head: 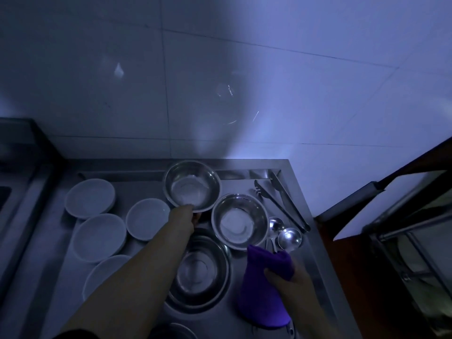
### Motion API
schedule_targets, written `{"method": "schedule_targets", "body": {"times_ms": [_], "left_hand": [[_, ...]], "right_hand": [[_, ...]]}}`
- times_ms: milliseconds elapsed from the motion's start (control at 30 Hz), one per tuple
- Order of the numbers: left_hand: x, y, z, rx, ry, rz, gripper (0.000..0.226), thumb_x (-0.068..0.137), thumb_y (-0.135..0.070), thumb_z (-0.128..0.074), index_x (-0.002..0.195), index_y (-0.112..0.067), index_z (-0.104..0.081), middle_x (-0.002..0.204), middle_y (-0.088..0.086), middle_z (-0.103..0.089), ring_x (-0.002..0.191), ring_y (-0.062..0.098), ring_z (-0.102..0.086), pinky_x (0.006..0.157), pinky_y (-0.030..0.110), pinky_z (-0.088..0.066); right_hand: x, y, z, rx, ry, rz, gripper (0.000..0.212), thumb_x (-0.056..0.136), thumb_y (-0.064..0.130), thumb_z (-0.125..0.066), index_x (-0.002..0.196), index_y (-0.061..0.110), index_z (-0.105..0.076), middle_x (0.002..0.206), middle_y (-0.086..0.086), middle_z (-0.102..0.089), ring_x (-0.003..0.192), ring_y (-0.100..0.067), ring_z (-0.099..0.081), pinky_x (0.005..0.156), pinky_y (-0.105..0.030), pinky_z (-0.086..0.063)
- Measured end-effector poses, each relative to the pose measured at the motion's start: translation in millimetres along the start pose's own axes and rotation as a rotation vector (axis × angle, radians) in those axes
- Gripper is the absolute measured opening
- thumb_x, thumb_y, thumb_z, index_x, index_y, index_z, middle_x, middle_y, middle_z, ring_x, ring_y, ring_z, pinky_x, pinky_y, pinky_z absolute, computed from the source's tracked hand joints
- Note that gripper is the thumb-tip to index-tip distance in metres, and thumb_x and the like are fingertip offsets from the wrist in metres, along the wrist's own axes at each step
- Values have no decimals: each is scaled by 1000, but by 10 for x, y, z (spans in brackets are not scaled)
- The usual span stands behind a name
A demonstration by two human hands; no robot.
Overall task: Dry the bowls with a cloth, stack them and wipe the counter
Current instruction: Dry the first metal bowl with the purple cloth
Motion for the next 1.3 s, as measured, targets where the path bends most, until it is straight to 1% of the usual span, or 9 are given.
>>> {"method": "schedule_targets", "body": {"times_ms": [100, 233, 400, 633, 767, 900, 1067, 1167, 1300], "left_hand": [[-9, -147, 79, 83, -12, -99, 11, 77, 2, -64, 74, -5, -56, 73, 12, -61, 68, 23, -59, 75, 33, -52], [-268, -371, 222, 201, -3, -274, 14, 83, -7, -61, 72, -11, -54, 72, 7, -62, 62, 18, -61, 58, 28, -54], [-1090, -352, 435, 225, 26, -421, 21, 57, -14, -61, 74, -3, -63, 69, 18, -63, 66, 28, -58, 59, 37, -47], [-2306, 69, 546, 492, 90, -667, 19, 85, -1, -57, 88, -20, -60, 72, 5, -67, 55, 8, -65, 47, 19, -49], [-2704, 364, 516, 690, 119, -792, 49, 89, -4, -50, 108, -49, -50, 89, -3, -68, 67, 13, -67, 62, 34, -55], [-3027, 573, 495, 603, 153, -819, 61, 88, -1, -46, 133, -41, -41, 91, -6, -69, 64, 4, -65, 56, 21, -52], [-3593, 545, 399, 500, 169, -954, 55, 96, -14, -45, 91, -69, -51, 87, -7, -68, 67, 4, -65, 53, 16, -50], [-3831, 539, 370, 432, 178, -994, 40, 95, -26, -44, 93, -64, -55, 86, -13, -70, 72, 1, -67, 55, 14, -50], [-3871, 478, 590, 284, 61, -916, 16, 90, -48, -48, 99, -57, -59, 89, -25, -69, 82, -3, -65, 69, 18, -52]], "right_hand": [[-36, 40, -19, -19, 31, 14, 36, 72, -18, -69, 87, 15, -65, 65, -1, -68, 58, -8, -63, 52, -12, -48], [-73, 92, -30, -21, 58, 22, 28, 75, -12, -71, 94, 8, -65, 76, -10, -70, 67, -15, -67, 54, -16, -50], [-166, 291, 49, -14, 82, 90, 26, 79, -1, -70, 100, 13, -63, 91, -12, -70, 88, -30, -66, 76, -39, -54], [-482, 808, 653, 41, -98, 255, 40, 81, 18, -72, 112, 20, -46, 107, 0, -59, 98, -24, -60, 88, -49, -51], [-733, 988, 972, 91, -233, 366, 51, 80, 21, -74, 115, 28, -37, 106, 12, -52, 93, -8, -58, 85, -41, -53], [-1086, 1113, 1013, 36, -269, 571, 56, 76, 19, -79, 110, 34, -37, 96, 24, -51, 86, 5, -59, 75, -24, -49], [-1451, 1235, 580, -134, -131, 781, 44, 76, 23, -80, 109, 20, -52, 92, 7, -58, 80, -15, -57, 63, -19, -43], [-1780, 1230, 86, -213, 211, 871, 42, 85, 34, -64, 123, 19, -54, 102, 5, -63, 89, -4, -56, 74, -21, -50], [-2286, 1244, -166, -261, 468, 1167, 50, 90, 22, -53, 140, 20, -44, 120, 2, -60, 111, -8, -56, 92, -26, -47]]}}
Point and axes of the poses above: each hand's wrist, its own x-axis towards the middle knuckle, its own z-axis out of the back of the hand, y = z × x, the point moved 9 cm from there along x, towards the middle knuckle
